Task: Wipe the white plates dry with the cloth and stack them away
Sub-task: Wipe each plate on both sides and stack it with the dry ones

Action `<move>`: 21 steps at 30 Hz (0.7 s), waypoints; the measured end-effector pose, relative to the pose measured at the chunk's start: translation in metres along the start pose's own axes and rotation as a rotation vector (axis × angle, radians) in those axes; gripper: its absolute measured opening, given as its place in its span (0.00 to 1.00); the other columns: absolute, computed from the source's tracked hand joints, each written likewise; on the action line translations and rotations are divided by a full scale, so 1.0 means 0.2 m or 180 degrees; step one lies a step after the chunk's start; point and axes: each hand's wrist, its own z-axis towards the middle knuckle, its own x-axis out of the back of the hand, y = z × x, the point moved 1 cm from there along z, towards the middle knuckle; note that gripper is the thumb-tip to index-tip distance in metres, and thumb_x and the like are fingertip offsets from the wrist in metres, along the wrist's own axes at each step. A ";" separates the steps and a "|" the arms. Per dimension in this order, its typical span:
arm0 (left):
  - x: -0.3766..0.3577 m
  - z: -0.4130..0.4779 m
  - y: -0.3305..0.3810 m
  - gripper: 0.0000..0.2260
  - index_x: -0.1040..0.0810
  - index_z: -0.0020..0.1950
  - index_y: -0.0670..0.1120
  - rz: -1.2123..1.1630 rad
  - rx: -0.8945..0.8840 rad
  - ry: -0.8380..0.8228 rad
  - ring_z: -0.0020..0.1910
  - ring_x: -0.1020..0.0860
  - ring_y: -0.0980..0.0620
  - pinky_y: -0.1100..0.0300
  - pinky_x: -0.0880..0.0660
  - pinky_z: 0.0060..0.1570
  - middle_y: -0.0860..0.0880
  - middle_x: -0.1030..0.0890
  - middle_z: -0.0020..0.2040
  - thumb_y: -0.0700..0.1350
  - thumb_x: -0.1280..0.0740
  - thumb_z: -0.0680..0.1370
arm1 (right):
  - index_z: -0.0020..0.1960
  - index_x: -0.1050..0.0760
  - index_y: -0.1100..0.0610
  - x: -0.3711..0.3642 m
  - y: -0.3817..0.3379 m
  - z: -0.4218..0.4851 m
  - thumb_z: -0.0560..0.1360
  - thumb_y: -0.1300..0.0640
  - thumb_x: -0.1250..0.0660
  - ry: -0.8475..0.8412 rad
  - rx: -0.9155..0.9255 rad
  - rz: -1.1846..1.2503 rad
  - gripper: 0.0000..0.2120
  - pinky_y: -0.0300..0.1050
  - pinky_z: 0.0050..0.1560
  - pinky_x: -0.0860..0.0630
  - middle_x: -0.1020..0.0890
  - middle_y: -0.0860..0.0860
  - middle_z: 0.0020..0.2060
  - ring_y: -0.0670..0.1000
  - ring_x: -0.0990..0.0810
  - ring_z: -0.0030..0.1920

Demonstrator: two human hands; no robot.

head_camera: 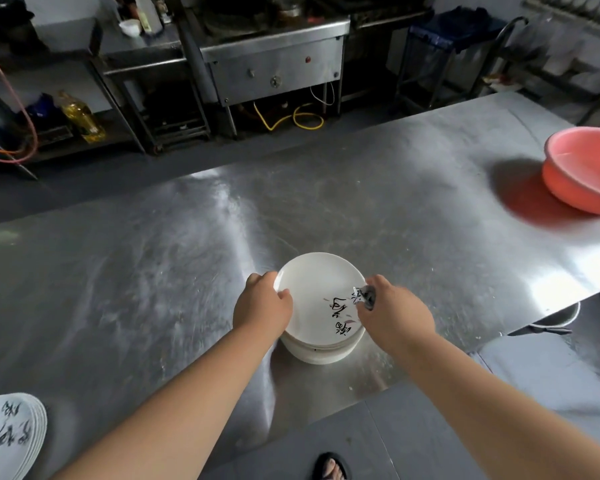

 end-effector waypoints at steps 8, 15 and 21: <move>0.38 -0.09 -0.36 0.22 0.31 0.76 0.57 0.0458 -0.0428 0.0292 0.62 0.22 0.50 0.55 0.25 0.58 0.56 0.29 0.70 0.59 0.39 0.83 | 0.69 0.32 0.45 -0.05 -0.51 -0.06 0.81 0.44 0.38 0.0099 0.1349 -0.0787 0.18 0.46 0.37 0.24 0.20 0.46 0.57 0.57 0.18 0.47; 0.88 -0.33 -1.23 0.18 0.22 0.68 0.55 0.0722 0.0357 0.0773 0.63 0.22 0.46 0.53 0.25 0.58 0.53 0.22 0.65 0.58 0.34 0.80 | 0.66 0.28 0.44 -0.41 -1.30 -0.29 0.82 0.44 0.39 -0.0182 0.2577 -0.0937 0.14 0.45 0.38 0.32 0.23 0.45 0.59 0.55 0.17 0.50; 1.13 -0.66 -1.97 0.15 0.21 0.63 0.55 0.0595 0.1242 0.1128 0.61 0.23 0.44 0.51 0.26 0.60 0.51 0.21 0.61 0.58 0.34 0.78 | 0.59 0.26 0.44 -0.83 -1.88 -0.56 0.81 0.43 0.39 -0.0573 0.3104 -0.0970 0.10 0.44 0.37 0.33 0.23 0.45 0.55 0.52 0.17 0.48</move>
